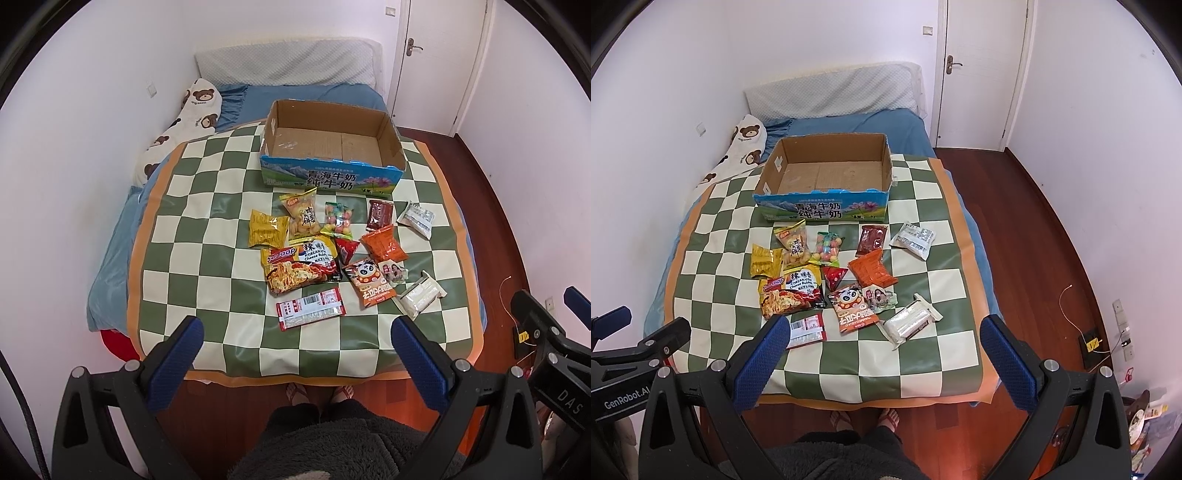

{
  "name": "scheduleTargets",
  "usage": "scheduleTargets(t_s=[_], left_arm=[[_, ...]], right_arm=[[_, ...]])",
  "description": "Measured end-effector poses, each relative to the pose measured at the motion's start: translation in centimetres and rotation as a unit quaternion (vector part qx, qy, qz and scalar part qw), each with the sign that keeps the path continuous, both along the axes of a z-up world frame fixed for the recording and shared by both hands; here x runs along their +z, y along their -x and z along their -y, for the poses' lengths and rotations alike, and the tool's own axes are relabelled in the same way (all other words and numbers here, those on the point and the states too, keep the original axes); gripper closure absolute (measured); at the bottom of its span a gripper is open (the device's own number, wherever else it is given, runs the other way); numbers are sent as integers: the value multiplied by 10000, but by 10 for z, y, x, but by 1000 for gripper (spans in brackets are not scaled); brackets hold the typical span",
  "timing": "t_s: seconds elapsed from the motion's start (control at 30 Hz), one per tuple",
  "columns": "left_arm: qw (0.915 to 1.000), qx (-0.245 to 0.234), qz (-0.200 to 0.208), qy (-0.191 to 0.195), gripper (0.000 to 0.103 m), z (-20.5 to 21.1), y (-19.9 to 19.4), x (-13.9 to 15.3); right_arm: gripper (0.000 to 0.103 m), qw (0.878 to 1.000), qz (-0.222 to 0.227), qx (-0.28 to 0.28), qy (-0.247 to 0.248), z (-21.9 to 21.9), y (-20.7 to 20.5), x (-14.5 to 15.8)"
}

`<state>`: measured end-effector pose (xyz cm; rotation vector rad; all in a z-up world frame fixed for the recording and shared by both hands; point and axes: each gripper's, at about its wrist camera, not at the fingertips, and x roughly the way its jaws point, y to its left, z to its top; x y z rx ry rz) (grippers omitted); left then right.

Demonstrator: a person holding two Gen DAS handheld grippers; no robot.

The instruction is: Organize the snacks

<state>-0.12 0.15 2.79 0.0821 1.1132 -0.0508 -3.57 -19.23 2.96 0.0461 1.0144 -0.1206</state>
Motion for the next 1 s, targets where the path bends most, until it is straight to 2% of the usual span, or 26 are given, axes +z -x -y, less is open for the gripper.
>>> scheduleTargets(t_s=[0.53,0.67,0.77,0.87,1.0], left_arm=[[10000,-9,30,18,0,-1,3,-1],[9999,35,-21,156,0,-6,-6,-9],[9997,127,-78,216,0,-14,-22,-27],[9999,99,-119,-34,0,-18,-46,-57],[9954,-478,-211,-808,0,-14,-85,-108]], right_arm=[[0,10000,4,-5,-18,1,2,-2],[0,9999,-73,-15,-124,-5,-6,-6],[0,9995,-215,2,-230,-7,-16,-18],[0,9984,-406,8,-396,-7,-30,-38],[0,9935,-757,24,-854,1,-57,-84]])
